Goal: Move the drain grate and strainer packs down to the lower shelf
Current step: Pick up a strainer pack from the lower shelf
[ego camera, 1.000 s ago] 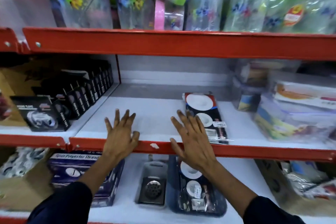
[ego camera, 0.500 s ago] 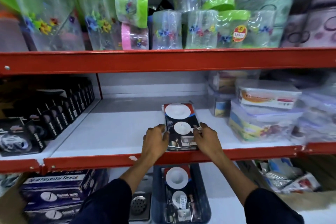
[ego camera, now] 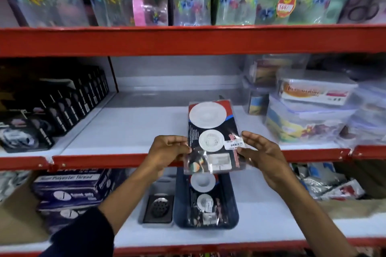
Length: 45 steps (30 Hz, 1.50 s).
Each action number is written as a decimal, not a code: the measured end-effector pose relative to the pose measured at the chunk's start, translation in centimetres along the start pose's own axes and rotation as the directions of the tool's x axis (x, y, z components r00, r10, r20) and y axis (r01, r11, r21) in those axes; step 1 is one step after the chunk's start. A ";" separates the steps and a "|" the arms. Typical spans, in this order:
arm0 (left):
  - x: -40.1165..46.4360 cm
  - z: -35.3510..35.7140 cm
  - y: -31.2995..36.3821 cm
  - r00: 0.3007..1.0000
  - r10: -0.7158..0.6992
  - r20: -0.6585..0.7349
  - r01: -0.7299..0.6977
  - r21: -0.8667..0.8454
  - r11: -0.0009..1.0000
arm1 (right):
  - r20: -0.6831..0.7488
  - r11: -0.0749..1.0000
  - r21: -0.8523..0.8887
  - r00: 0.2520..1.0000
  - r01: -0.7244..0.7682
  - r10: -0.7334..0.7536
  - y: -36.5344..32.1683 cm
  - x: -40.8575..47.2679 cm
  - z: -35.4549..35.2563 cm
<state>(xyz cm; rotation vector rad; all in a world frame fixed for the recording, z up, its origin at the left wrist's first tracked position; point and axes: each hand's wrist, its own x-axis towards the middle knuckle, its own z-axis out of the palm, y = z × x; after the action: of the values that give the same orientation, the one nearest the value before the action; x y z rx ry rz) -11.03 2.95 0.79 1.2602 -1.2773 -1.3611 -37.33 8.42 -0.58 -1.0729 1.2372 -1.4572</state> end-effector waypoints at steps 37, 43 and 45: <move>-5.1 1.3 -12.5 0.736 0.598 0.315 -0.491 0.858 0.152 | 0.234 0.304 -0.817 0.764 0.490 -0.601 11.0 -4.4 0.0; -1.1 3.3 -5.1 0.688 0.677 0.260 -0.429 0.899 0.091 | 0.213 0.194 -0.893 0.762 0.406 -0.612 4.2 1.6 2.1; 1.2 4.0 -3.6 0.788 0.588 0.183 -0.325 0.935 0.144 | 0.139 0.240 -0.932 0.878 0.272 -0.457 3.3 4.0 2.3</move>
<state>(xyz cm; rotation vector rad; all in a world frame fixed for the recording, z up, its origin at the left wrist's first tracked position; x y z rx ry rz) -14.95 2.67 -3.07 1.4466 -2.1835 0.2094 -35.60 3.85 -3.33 -2.2048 2.1909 -1.0462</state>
